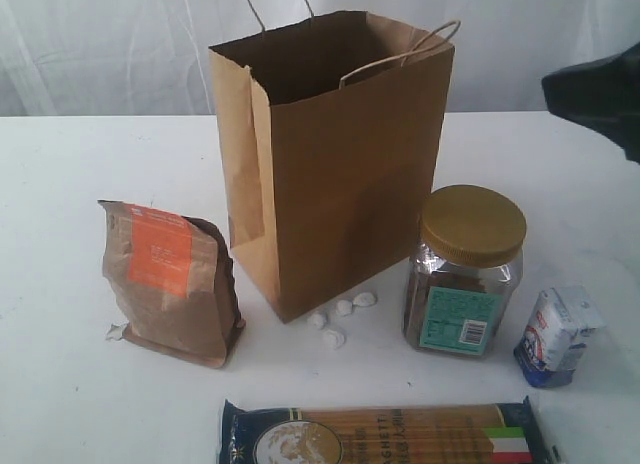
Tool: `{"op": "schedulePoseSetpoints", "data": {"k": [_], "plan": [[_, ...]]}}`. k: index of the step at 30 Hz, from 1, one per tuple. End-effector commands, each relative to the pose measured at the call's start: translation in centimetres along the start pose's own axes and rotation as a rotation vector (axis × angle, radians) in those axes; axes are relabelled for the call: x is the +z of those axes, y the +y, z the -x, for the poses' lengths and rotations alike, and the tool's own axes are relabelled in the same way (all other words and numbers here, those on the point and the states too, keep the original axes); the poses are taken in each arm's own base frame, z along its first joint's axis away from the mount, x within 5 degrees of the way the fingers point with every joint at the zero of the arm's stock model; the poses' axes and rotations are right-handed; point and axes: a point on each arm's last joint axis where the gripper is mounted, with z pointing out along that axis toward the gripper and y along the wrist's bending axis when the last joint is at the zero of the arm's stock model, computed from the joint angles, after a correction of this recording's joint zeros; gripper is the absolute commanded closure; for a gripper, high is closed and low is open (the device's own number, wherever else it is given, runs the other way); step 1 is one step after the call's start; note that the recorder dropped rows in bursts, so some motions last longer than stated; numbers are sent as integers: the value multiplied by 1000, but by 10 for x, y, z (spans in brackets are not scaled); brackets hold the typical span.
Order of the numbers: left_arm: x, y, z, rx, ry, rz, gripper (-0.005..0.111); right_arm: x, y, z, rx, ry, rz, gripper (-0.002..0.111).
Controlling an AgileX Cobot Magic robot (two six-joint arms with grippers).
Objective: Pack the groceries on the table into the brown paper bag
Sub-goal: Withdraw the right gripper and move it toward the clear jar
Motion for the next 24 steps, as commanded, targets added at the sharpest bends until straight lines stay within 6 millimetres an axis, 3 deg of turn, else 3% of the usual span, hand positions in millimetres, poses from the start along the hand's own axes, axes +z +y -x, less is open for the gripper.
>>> {"op": "schedulePoseSetpoints", "data": {"k": [1, 5, 8, 11, 15, 20, 24], "plan": [[0, 0, -1, -6, -2, 3, 107, -17, -3, 0, 5, -59, -37, 29], [0, 0, -1, -6, -2, 3, 107, -29, -4, -13, 115, 35, -63, 29], [0, 0, -1, -6, -2, 3, 107, -23, -1, -35, 188, 188, -61, 29], [0, 0, -1, -6, -2, 3, 107, 4, 14, -77, 289, 325, 8, 29], [0, 0, -1, -6, -2, 3, 107, 33, 28, -114, 376, 284, 58, 29], [0, 0, -1, -6, -2, 3, 107, 66, 30, -130, 392, 179, 40, 25], [0, 0, -1, -6, -2, 3, 107, 90, 36, -143, 373, 238, 53, 17]]}}
